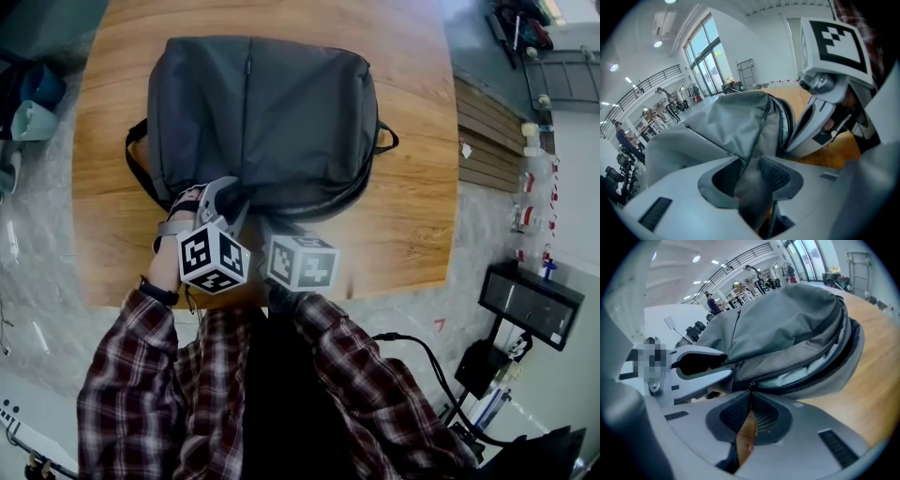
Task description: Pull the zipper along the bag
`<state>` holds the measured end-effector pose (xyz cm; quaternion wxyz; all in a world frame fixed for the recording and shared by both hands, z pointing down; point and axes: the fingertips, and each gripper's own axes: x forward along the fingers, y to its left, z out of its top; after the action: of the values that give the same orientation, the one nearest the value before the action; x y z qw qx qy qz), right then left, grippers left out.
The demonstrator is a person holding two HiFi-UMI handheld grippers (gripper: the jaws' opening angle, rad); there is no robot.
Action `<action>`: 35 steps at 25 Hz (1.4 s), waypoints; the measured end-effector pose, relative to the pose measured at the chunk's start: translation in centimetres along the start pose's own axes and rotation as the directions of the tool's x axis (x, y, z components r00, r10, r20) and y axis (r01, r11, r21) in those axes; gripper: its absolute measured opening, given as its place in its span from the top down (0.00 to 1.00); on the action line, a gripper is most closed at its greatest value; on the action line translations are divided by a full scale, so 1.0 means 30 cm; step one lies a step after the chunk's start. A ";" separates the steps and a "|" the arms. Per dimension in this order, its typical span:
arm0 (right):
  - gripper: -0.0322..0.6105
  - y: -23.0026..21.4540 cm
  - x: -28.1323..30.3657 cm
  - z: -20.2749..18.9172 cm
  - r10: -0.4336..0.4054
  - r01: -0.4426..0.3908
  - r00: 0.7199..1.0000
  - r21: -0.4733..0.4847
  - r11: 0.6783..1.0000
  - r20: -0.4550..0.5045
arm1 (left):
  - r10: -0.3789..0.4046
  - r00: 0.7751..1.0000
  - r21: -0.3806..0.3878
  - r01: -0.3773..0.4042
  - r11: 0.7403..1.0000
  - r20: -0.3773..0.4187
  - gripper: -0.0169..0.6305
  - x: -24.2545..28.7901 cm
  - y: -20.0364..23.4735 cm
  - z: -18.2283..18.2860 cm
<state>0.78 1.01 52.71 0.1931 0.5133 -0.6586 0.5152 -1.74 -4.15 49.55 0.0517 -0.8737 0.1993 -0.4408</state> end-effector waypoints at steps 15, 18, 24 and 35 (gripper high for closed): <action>0.91 0.027 -0.035 -0.020 0.130 -0.138 0.985 -0.061 0.989 -0.115 | -0.018 1.000 -0.028 0.018 0.999 0.009 0.74 0.002 -0.002 0.001; 0.78 0.051 0.000 -0.022 0.158 -0.162 0.980 -0.022 0.987 -0.124 | -0.022 1.000 -0.030 0.022 0.999 0.013 0.74 0.000 -0.003 -0.002; 0.80 0.029 0.027 0.002 0.108 -0.107 0.991 0.018 0.994 -0.076 | -0.028 0.999 -0.036 0.028 0.999 0.021 0.74 -0.004 -0.002 -0.006; 0.92 0.031 -0.019 0.009 0.096 -0.096 0.992 0.002 0.995 -0.086 | -0.018 0.996 -0.062 0.024 0.998 0.083 0.74 -0.009 0.010 -0.005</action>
<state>0.26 1.00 51.71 0.1969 0.4583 -0.6741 0.5448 -2.10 -4.30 49.36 0.0279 -0.8944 0.2015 -0.3984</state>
